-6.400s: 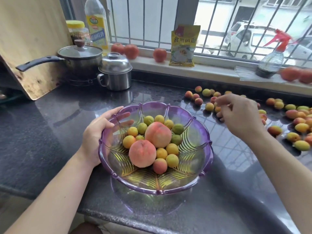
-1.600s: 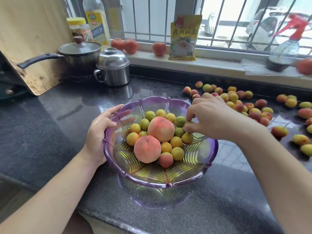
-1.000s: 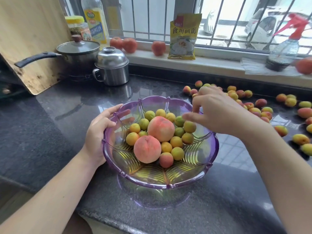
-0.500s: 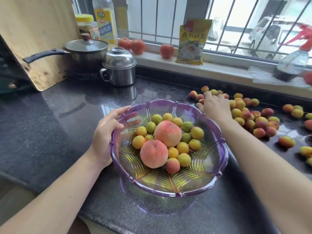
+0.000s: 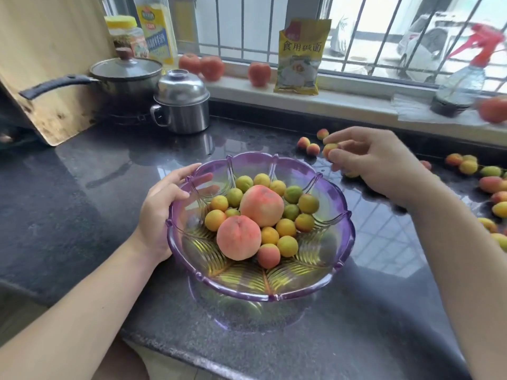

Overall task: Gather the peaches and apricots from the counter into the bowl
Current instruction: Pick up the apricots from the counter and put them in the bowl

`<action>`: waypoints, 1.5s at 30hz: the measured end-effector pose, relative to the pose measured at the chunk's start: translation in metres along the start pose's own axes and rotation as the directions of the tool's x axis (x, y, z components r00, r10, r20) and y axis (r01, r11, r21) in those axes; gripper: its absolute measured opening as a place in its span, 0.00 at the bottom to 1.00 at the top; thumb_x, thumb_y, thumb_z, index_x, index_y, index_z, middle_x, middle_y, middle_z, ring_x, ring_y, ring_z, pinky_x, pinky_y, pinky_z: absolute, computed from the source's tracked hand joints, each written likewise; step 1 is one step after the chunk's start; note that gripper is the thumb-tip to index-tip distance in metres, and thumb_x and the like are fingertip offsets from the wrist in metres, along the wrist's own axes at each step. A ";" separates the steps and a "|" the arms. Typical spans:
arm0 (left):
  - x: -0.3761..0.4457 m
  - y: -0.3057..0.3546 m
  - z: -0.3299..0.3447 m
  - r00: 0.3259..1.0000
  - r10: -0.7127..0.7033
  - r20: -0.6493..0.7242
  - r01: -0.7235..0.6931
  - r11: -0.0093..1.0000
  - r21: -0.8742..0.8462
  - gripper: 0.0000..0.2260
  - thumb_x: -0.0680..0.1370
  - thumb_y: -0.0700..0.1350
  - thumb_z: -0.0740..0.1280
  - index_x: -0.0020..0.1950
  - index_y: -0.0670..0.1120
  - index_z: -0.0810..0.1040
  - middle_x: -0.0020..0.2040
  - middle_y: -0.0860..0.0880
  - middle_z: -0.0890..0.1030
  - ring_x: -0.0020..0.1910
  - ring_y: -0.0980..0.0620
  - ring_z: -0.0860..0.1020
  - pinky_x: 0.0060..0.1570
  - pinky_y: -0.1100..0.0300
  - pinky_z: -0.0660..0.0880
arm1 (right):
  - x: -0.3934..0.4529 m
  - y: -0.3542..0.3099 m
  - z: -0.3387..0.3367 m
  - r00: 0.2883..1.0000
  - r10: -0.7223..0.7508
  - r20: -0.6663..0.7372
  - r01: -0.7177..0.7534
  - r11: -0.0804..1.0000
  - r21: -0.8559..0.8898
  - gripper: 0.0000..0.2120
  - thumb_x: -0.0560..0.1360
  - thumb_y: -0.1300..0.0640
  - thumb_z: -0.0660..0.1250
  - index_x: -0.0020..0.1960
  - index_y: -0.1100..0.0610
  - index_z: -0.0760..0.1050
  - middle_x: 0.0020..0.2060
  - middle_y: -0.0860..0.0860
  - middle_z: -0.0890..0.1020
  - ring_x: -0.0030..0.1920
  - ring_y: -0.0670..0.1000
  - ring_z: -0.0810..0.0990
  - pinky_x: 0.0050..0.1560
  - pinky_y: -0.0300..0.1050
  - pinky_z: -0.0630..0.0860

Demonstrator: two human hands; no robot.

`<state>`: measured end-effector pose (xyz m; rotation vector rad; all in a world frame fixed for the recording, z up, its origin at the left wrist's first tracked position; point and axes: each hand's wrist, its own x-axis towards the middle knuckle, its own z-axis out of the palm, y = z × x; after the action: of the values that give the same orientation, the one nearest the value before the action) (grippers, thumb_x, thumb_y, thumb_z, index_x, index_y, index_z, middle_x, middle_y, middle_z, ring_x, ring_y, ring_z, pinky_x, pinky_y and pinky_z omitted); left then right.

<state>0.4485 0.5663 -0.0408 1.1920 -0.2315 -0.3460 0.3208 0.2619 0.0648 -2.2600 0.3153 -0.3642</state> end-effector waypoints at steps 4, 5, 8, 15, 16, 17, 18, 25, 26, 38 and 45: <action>-0.002 0.001 0.001 1.000 -0.007 -0.006 0.007 1.000 -0.030 0.26 0.72 0.40 0.60 0.71 0.40 0.78 0.69 0.35 0.81 0.68 0.33 0.81 0.68 0.36 0.77 | -0.028 -0.035 -0.022 0.951 -0.046 0.306 0.052 0.999 -0.013 0.08 0.80 0.55 0.69 0.57 0.47 0.82 0.38 0.45 0.85 0.28 0.36 0.78 0.23 0.28 0.69; -0.002 0.001 0.001 1.000 -0.006 -0.007 0.005 1.000 -0.031 0.26 0.72 0.40 0.60 0.71 0.40 0.78 0.69 0.35 0.81 0.68 0.33 0.81 0.68 0.36 0.76 | -0.031 -0.040 -0.022 0.927 -0.044 0.374 0.059 0.998 -0.029 0.09 0.79 0.55 0.69 0.58 0.46 0.82 0.40 0.46 0.86 0.30 0.35 0.80 0.28 0.28 0.73; -0.003 0.001 0.002 1.000 -0.007 0.002 0.007 0.999 -0.038 0.27 0.72 0.40 0.60 0.71 0.39 0.77 0.70 0.35 0.80 0.68 0.33 0.80 0.68 0.35 0.76 | -0.033 -0.043 -0.014 0.869 -0.011 0.494 0.083 0.989 -0.123 0.11 0.79 0.55 0.70 0.58 0.43 0.81 0.46 0.43 0.87 0.44 0.39 0.84 0.50 0.40 0.81; -0.002 0.002 0.001 1.000 -0.013 0.004 0.013 1.000 -0.022 0.29 0.73 0.41 0.60 0.74 0.39 0.75 0.70 0.36 0.81 0.68 0.35 0.81 0.68 0.36 0.77 | -0.034 -0.038 0.000 0.831 -0.041 0.555 0.199 0.953 -0.227 0.14 0.78 0.52 0.70 0.57 0.33 0.77 0.46 0.30 0.80 0.43 0.38 0.83 0.45 0.36 0.77; -0.002 0.002 0.001 1.000 -0.014 0.005 0.014 1.000 -0.020 0.29 0.73 0.41 0.60 0.74 0.38 0.75 0.70 0.36 0.81 0.68 0.35 0.81 0.68 0.36 0.76 | -0.034 -0.037 0.003 0.834 -0.053 0.550 0.226 0.941 -0.253 0.14 0.78 0.52 0.71 0.56 0.32 0.77 0.49 0.33 0.78 0.43 0.37 0.81 0.44 0.36 0.76; -0.002 0.002 0.001 1.000 -0.015 0.004 0.015 1.000 -0.025 0.29 0.73 0.41 0.60 0.74 0.38 0.75 0.70 0.36 0.81 0.68 0.35 0.81 0.68 0.36 0.76 | -0.032 -0.036 0.005 0.836 -0.059 0.546 0.258 0.920 -0.294 0.13 0.78 0.51 0.71 0.56 0.33 0.78 0.51 0.36 0.76 0.44 0.38 0.80 0.45 0.38 0.76; -0.002 0.002 0.001 1.000 -0.017 0.004 0.017 0.999 -0.034 0.29 0.72 0.40 0.60 0.74 0.38 0.75 0.70 0.35 0.80 0.68 0.34 0.81 0.68 0.36 0.76 | -0.031 -0.034 0.007 0.833 -0.055 0.551 0.286 0.895 -0.342 0.13 0.78 0.51 0.71 0.57 0.34 0.78 0.53 0.38 0.74 0.45 0.39 0.78 0.46 0.40 0.76; -0.002 0.002 0.001 1.000 -0.018 -0.001 0.017 0.999 -0.040 0.29 0.72 0.40 0.60 0.74 0.38 0.74 0.70 0.36 0.81 0.67 0.34 0.81 0.67 0.36 0.77 | -0.036 -0.031 0.018 0.797 -0.005 0.604 0.407 0.744 -0.531 0.19 0.83 0.58 0.62 0.69 0.40 0.76 0.61 0.42 0.72 0.61 0.46 0.73 0.63 0.44 0.72; -0.002 0.002 0.002 1.000 -0.016 -0.003 0.016 0.999 -0.034 0.29 0.72 0.40 0.60 0.74 0.38 0.75 0.69 0.36 0.81 0.67 0.34 0.81 0.67 0.36 0.77 | -0.037 -0.032 0.021 0.801 -0.011 0.598 0.421 0.722 -0.550 0.18 0.83 0.58 0.64 0.68 0.40 0.77 0.59 0.42 0.73 0.60 0.46 0.73 0.62 0.45 0.74; -0.004 0.003 0.001 1.000 -0.010 -0.009 0.010 1.000 0.020 0.29 0.73 0.41 0.60 0.74 0.39 0.75 0.68 0.37 0.82 0.67 0.36 0.82 0.68 0.36 0.77 | -0.046 -0.042 0.049 0.822 -0.014 0.569 0.492 0.518 -0.699 0.12 0.75 0.48 0.73 0.56 0.49 0.77 0.50 0.45 0.74 0.45 0.50 0.76 0.41 0.46 0.77; -0.003 0.002 -0.001 1.000 -0.012 -0.012 0.013 0.999 0.039 0.29 0.73 0.41 0.60 0.74 0.40 0.75 0.69 0.37 0.82 0.67 0.36 0.82 0.70 0.34 0.75 | -0.046 -0.039 0.051 0.822 -0.016 0.569 0.496 0.512 -0.702 0.12 0.76 0.48 0.73 0.56 0.50 0.76 0.50 0.45 0.75 0.48 0.49 0.76 0.44 0.46 0.77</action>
<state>0.4461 0.5689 -0.0387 1.2343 -0.2216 -0.3467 0.3008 0.3380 0.0550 -3.2653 -0.2288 0.3480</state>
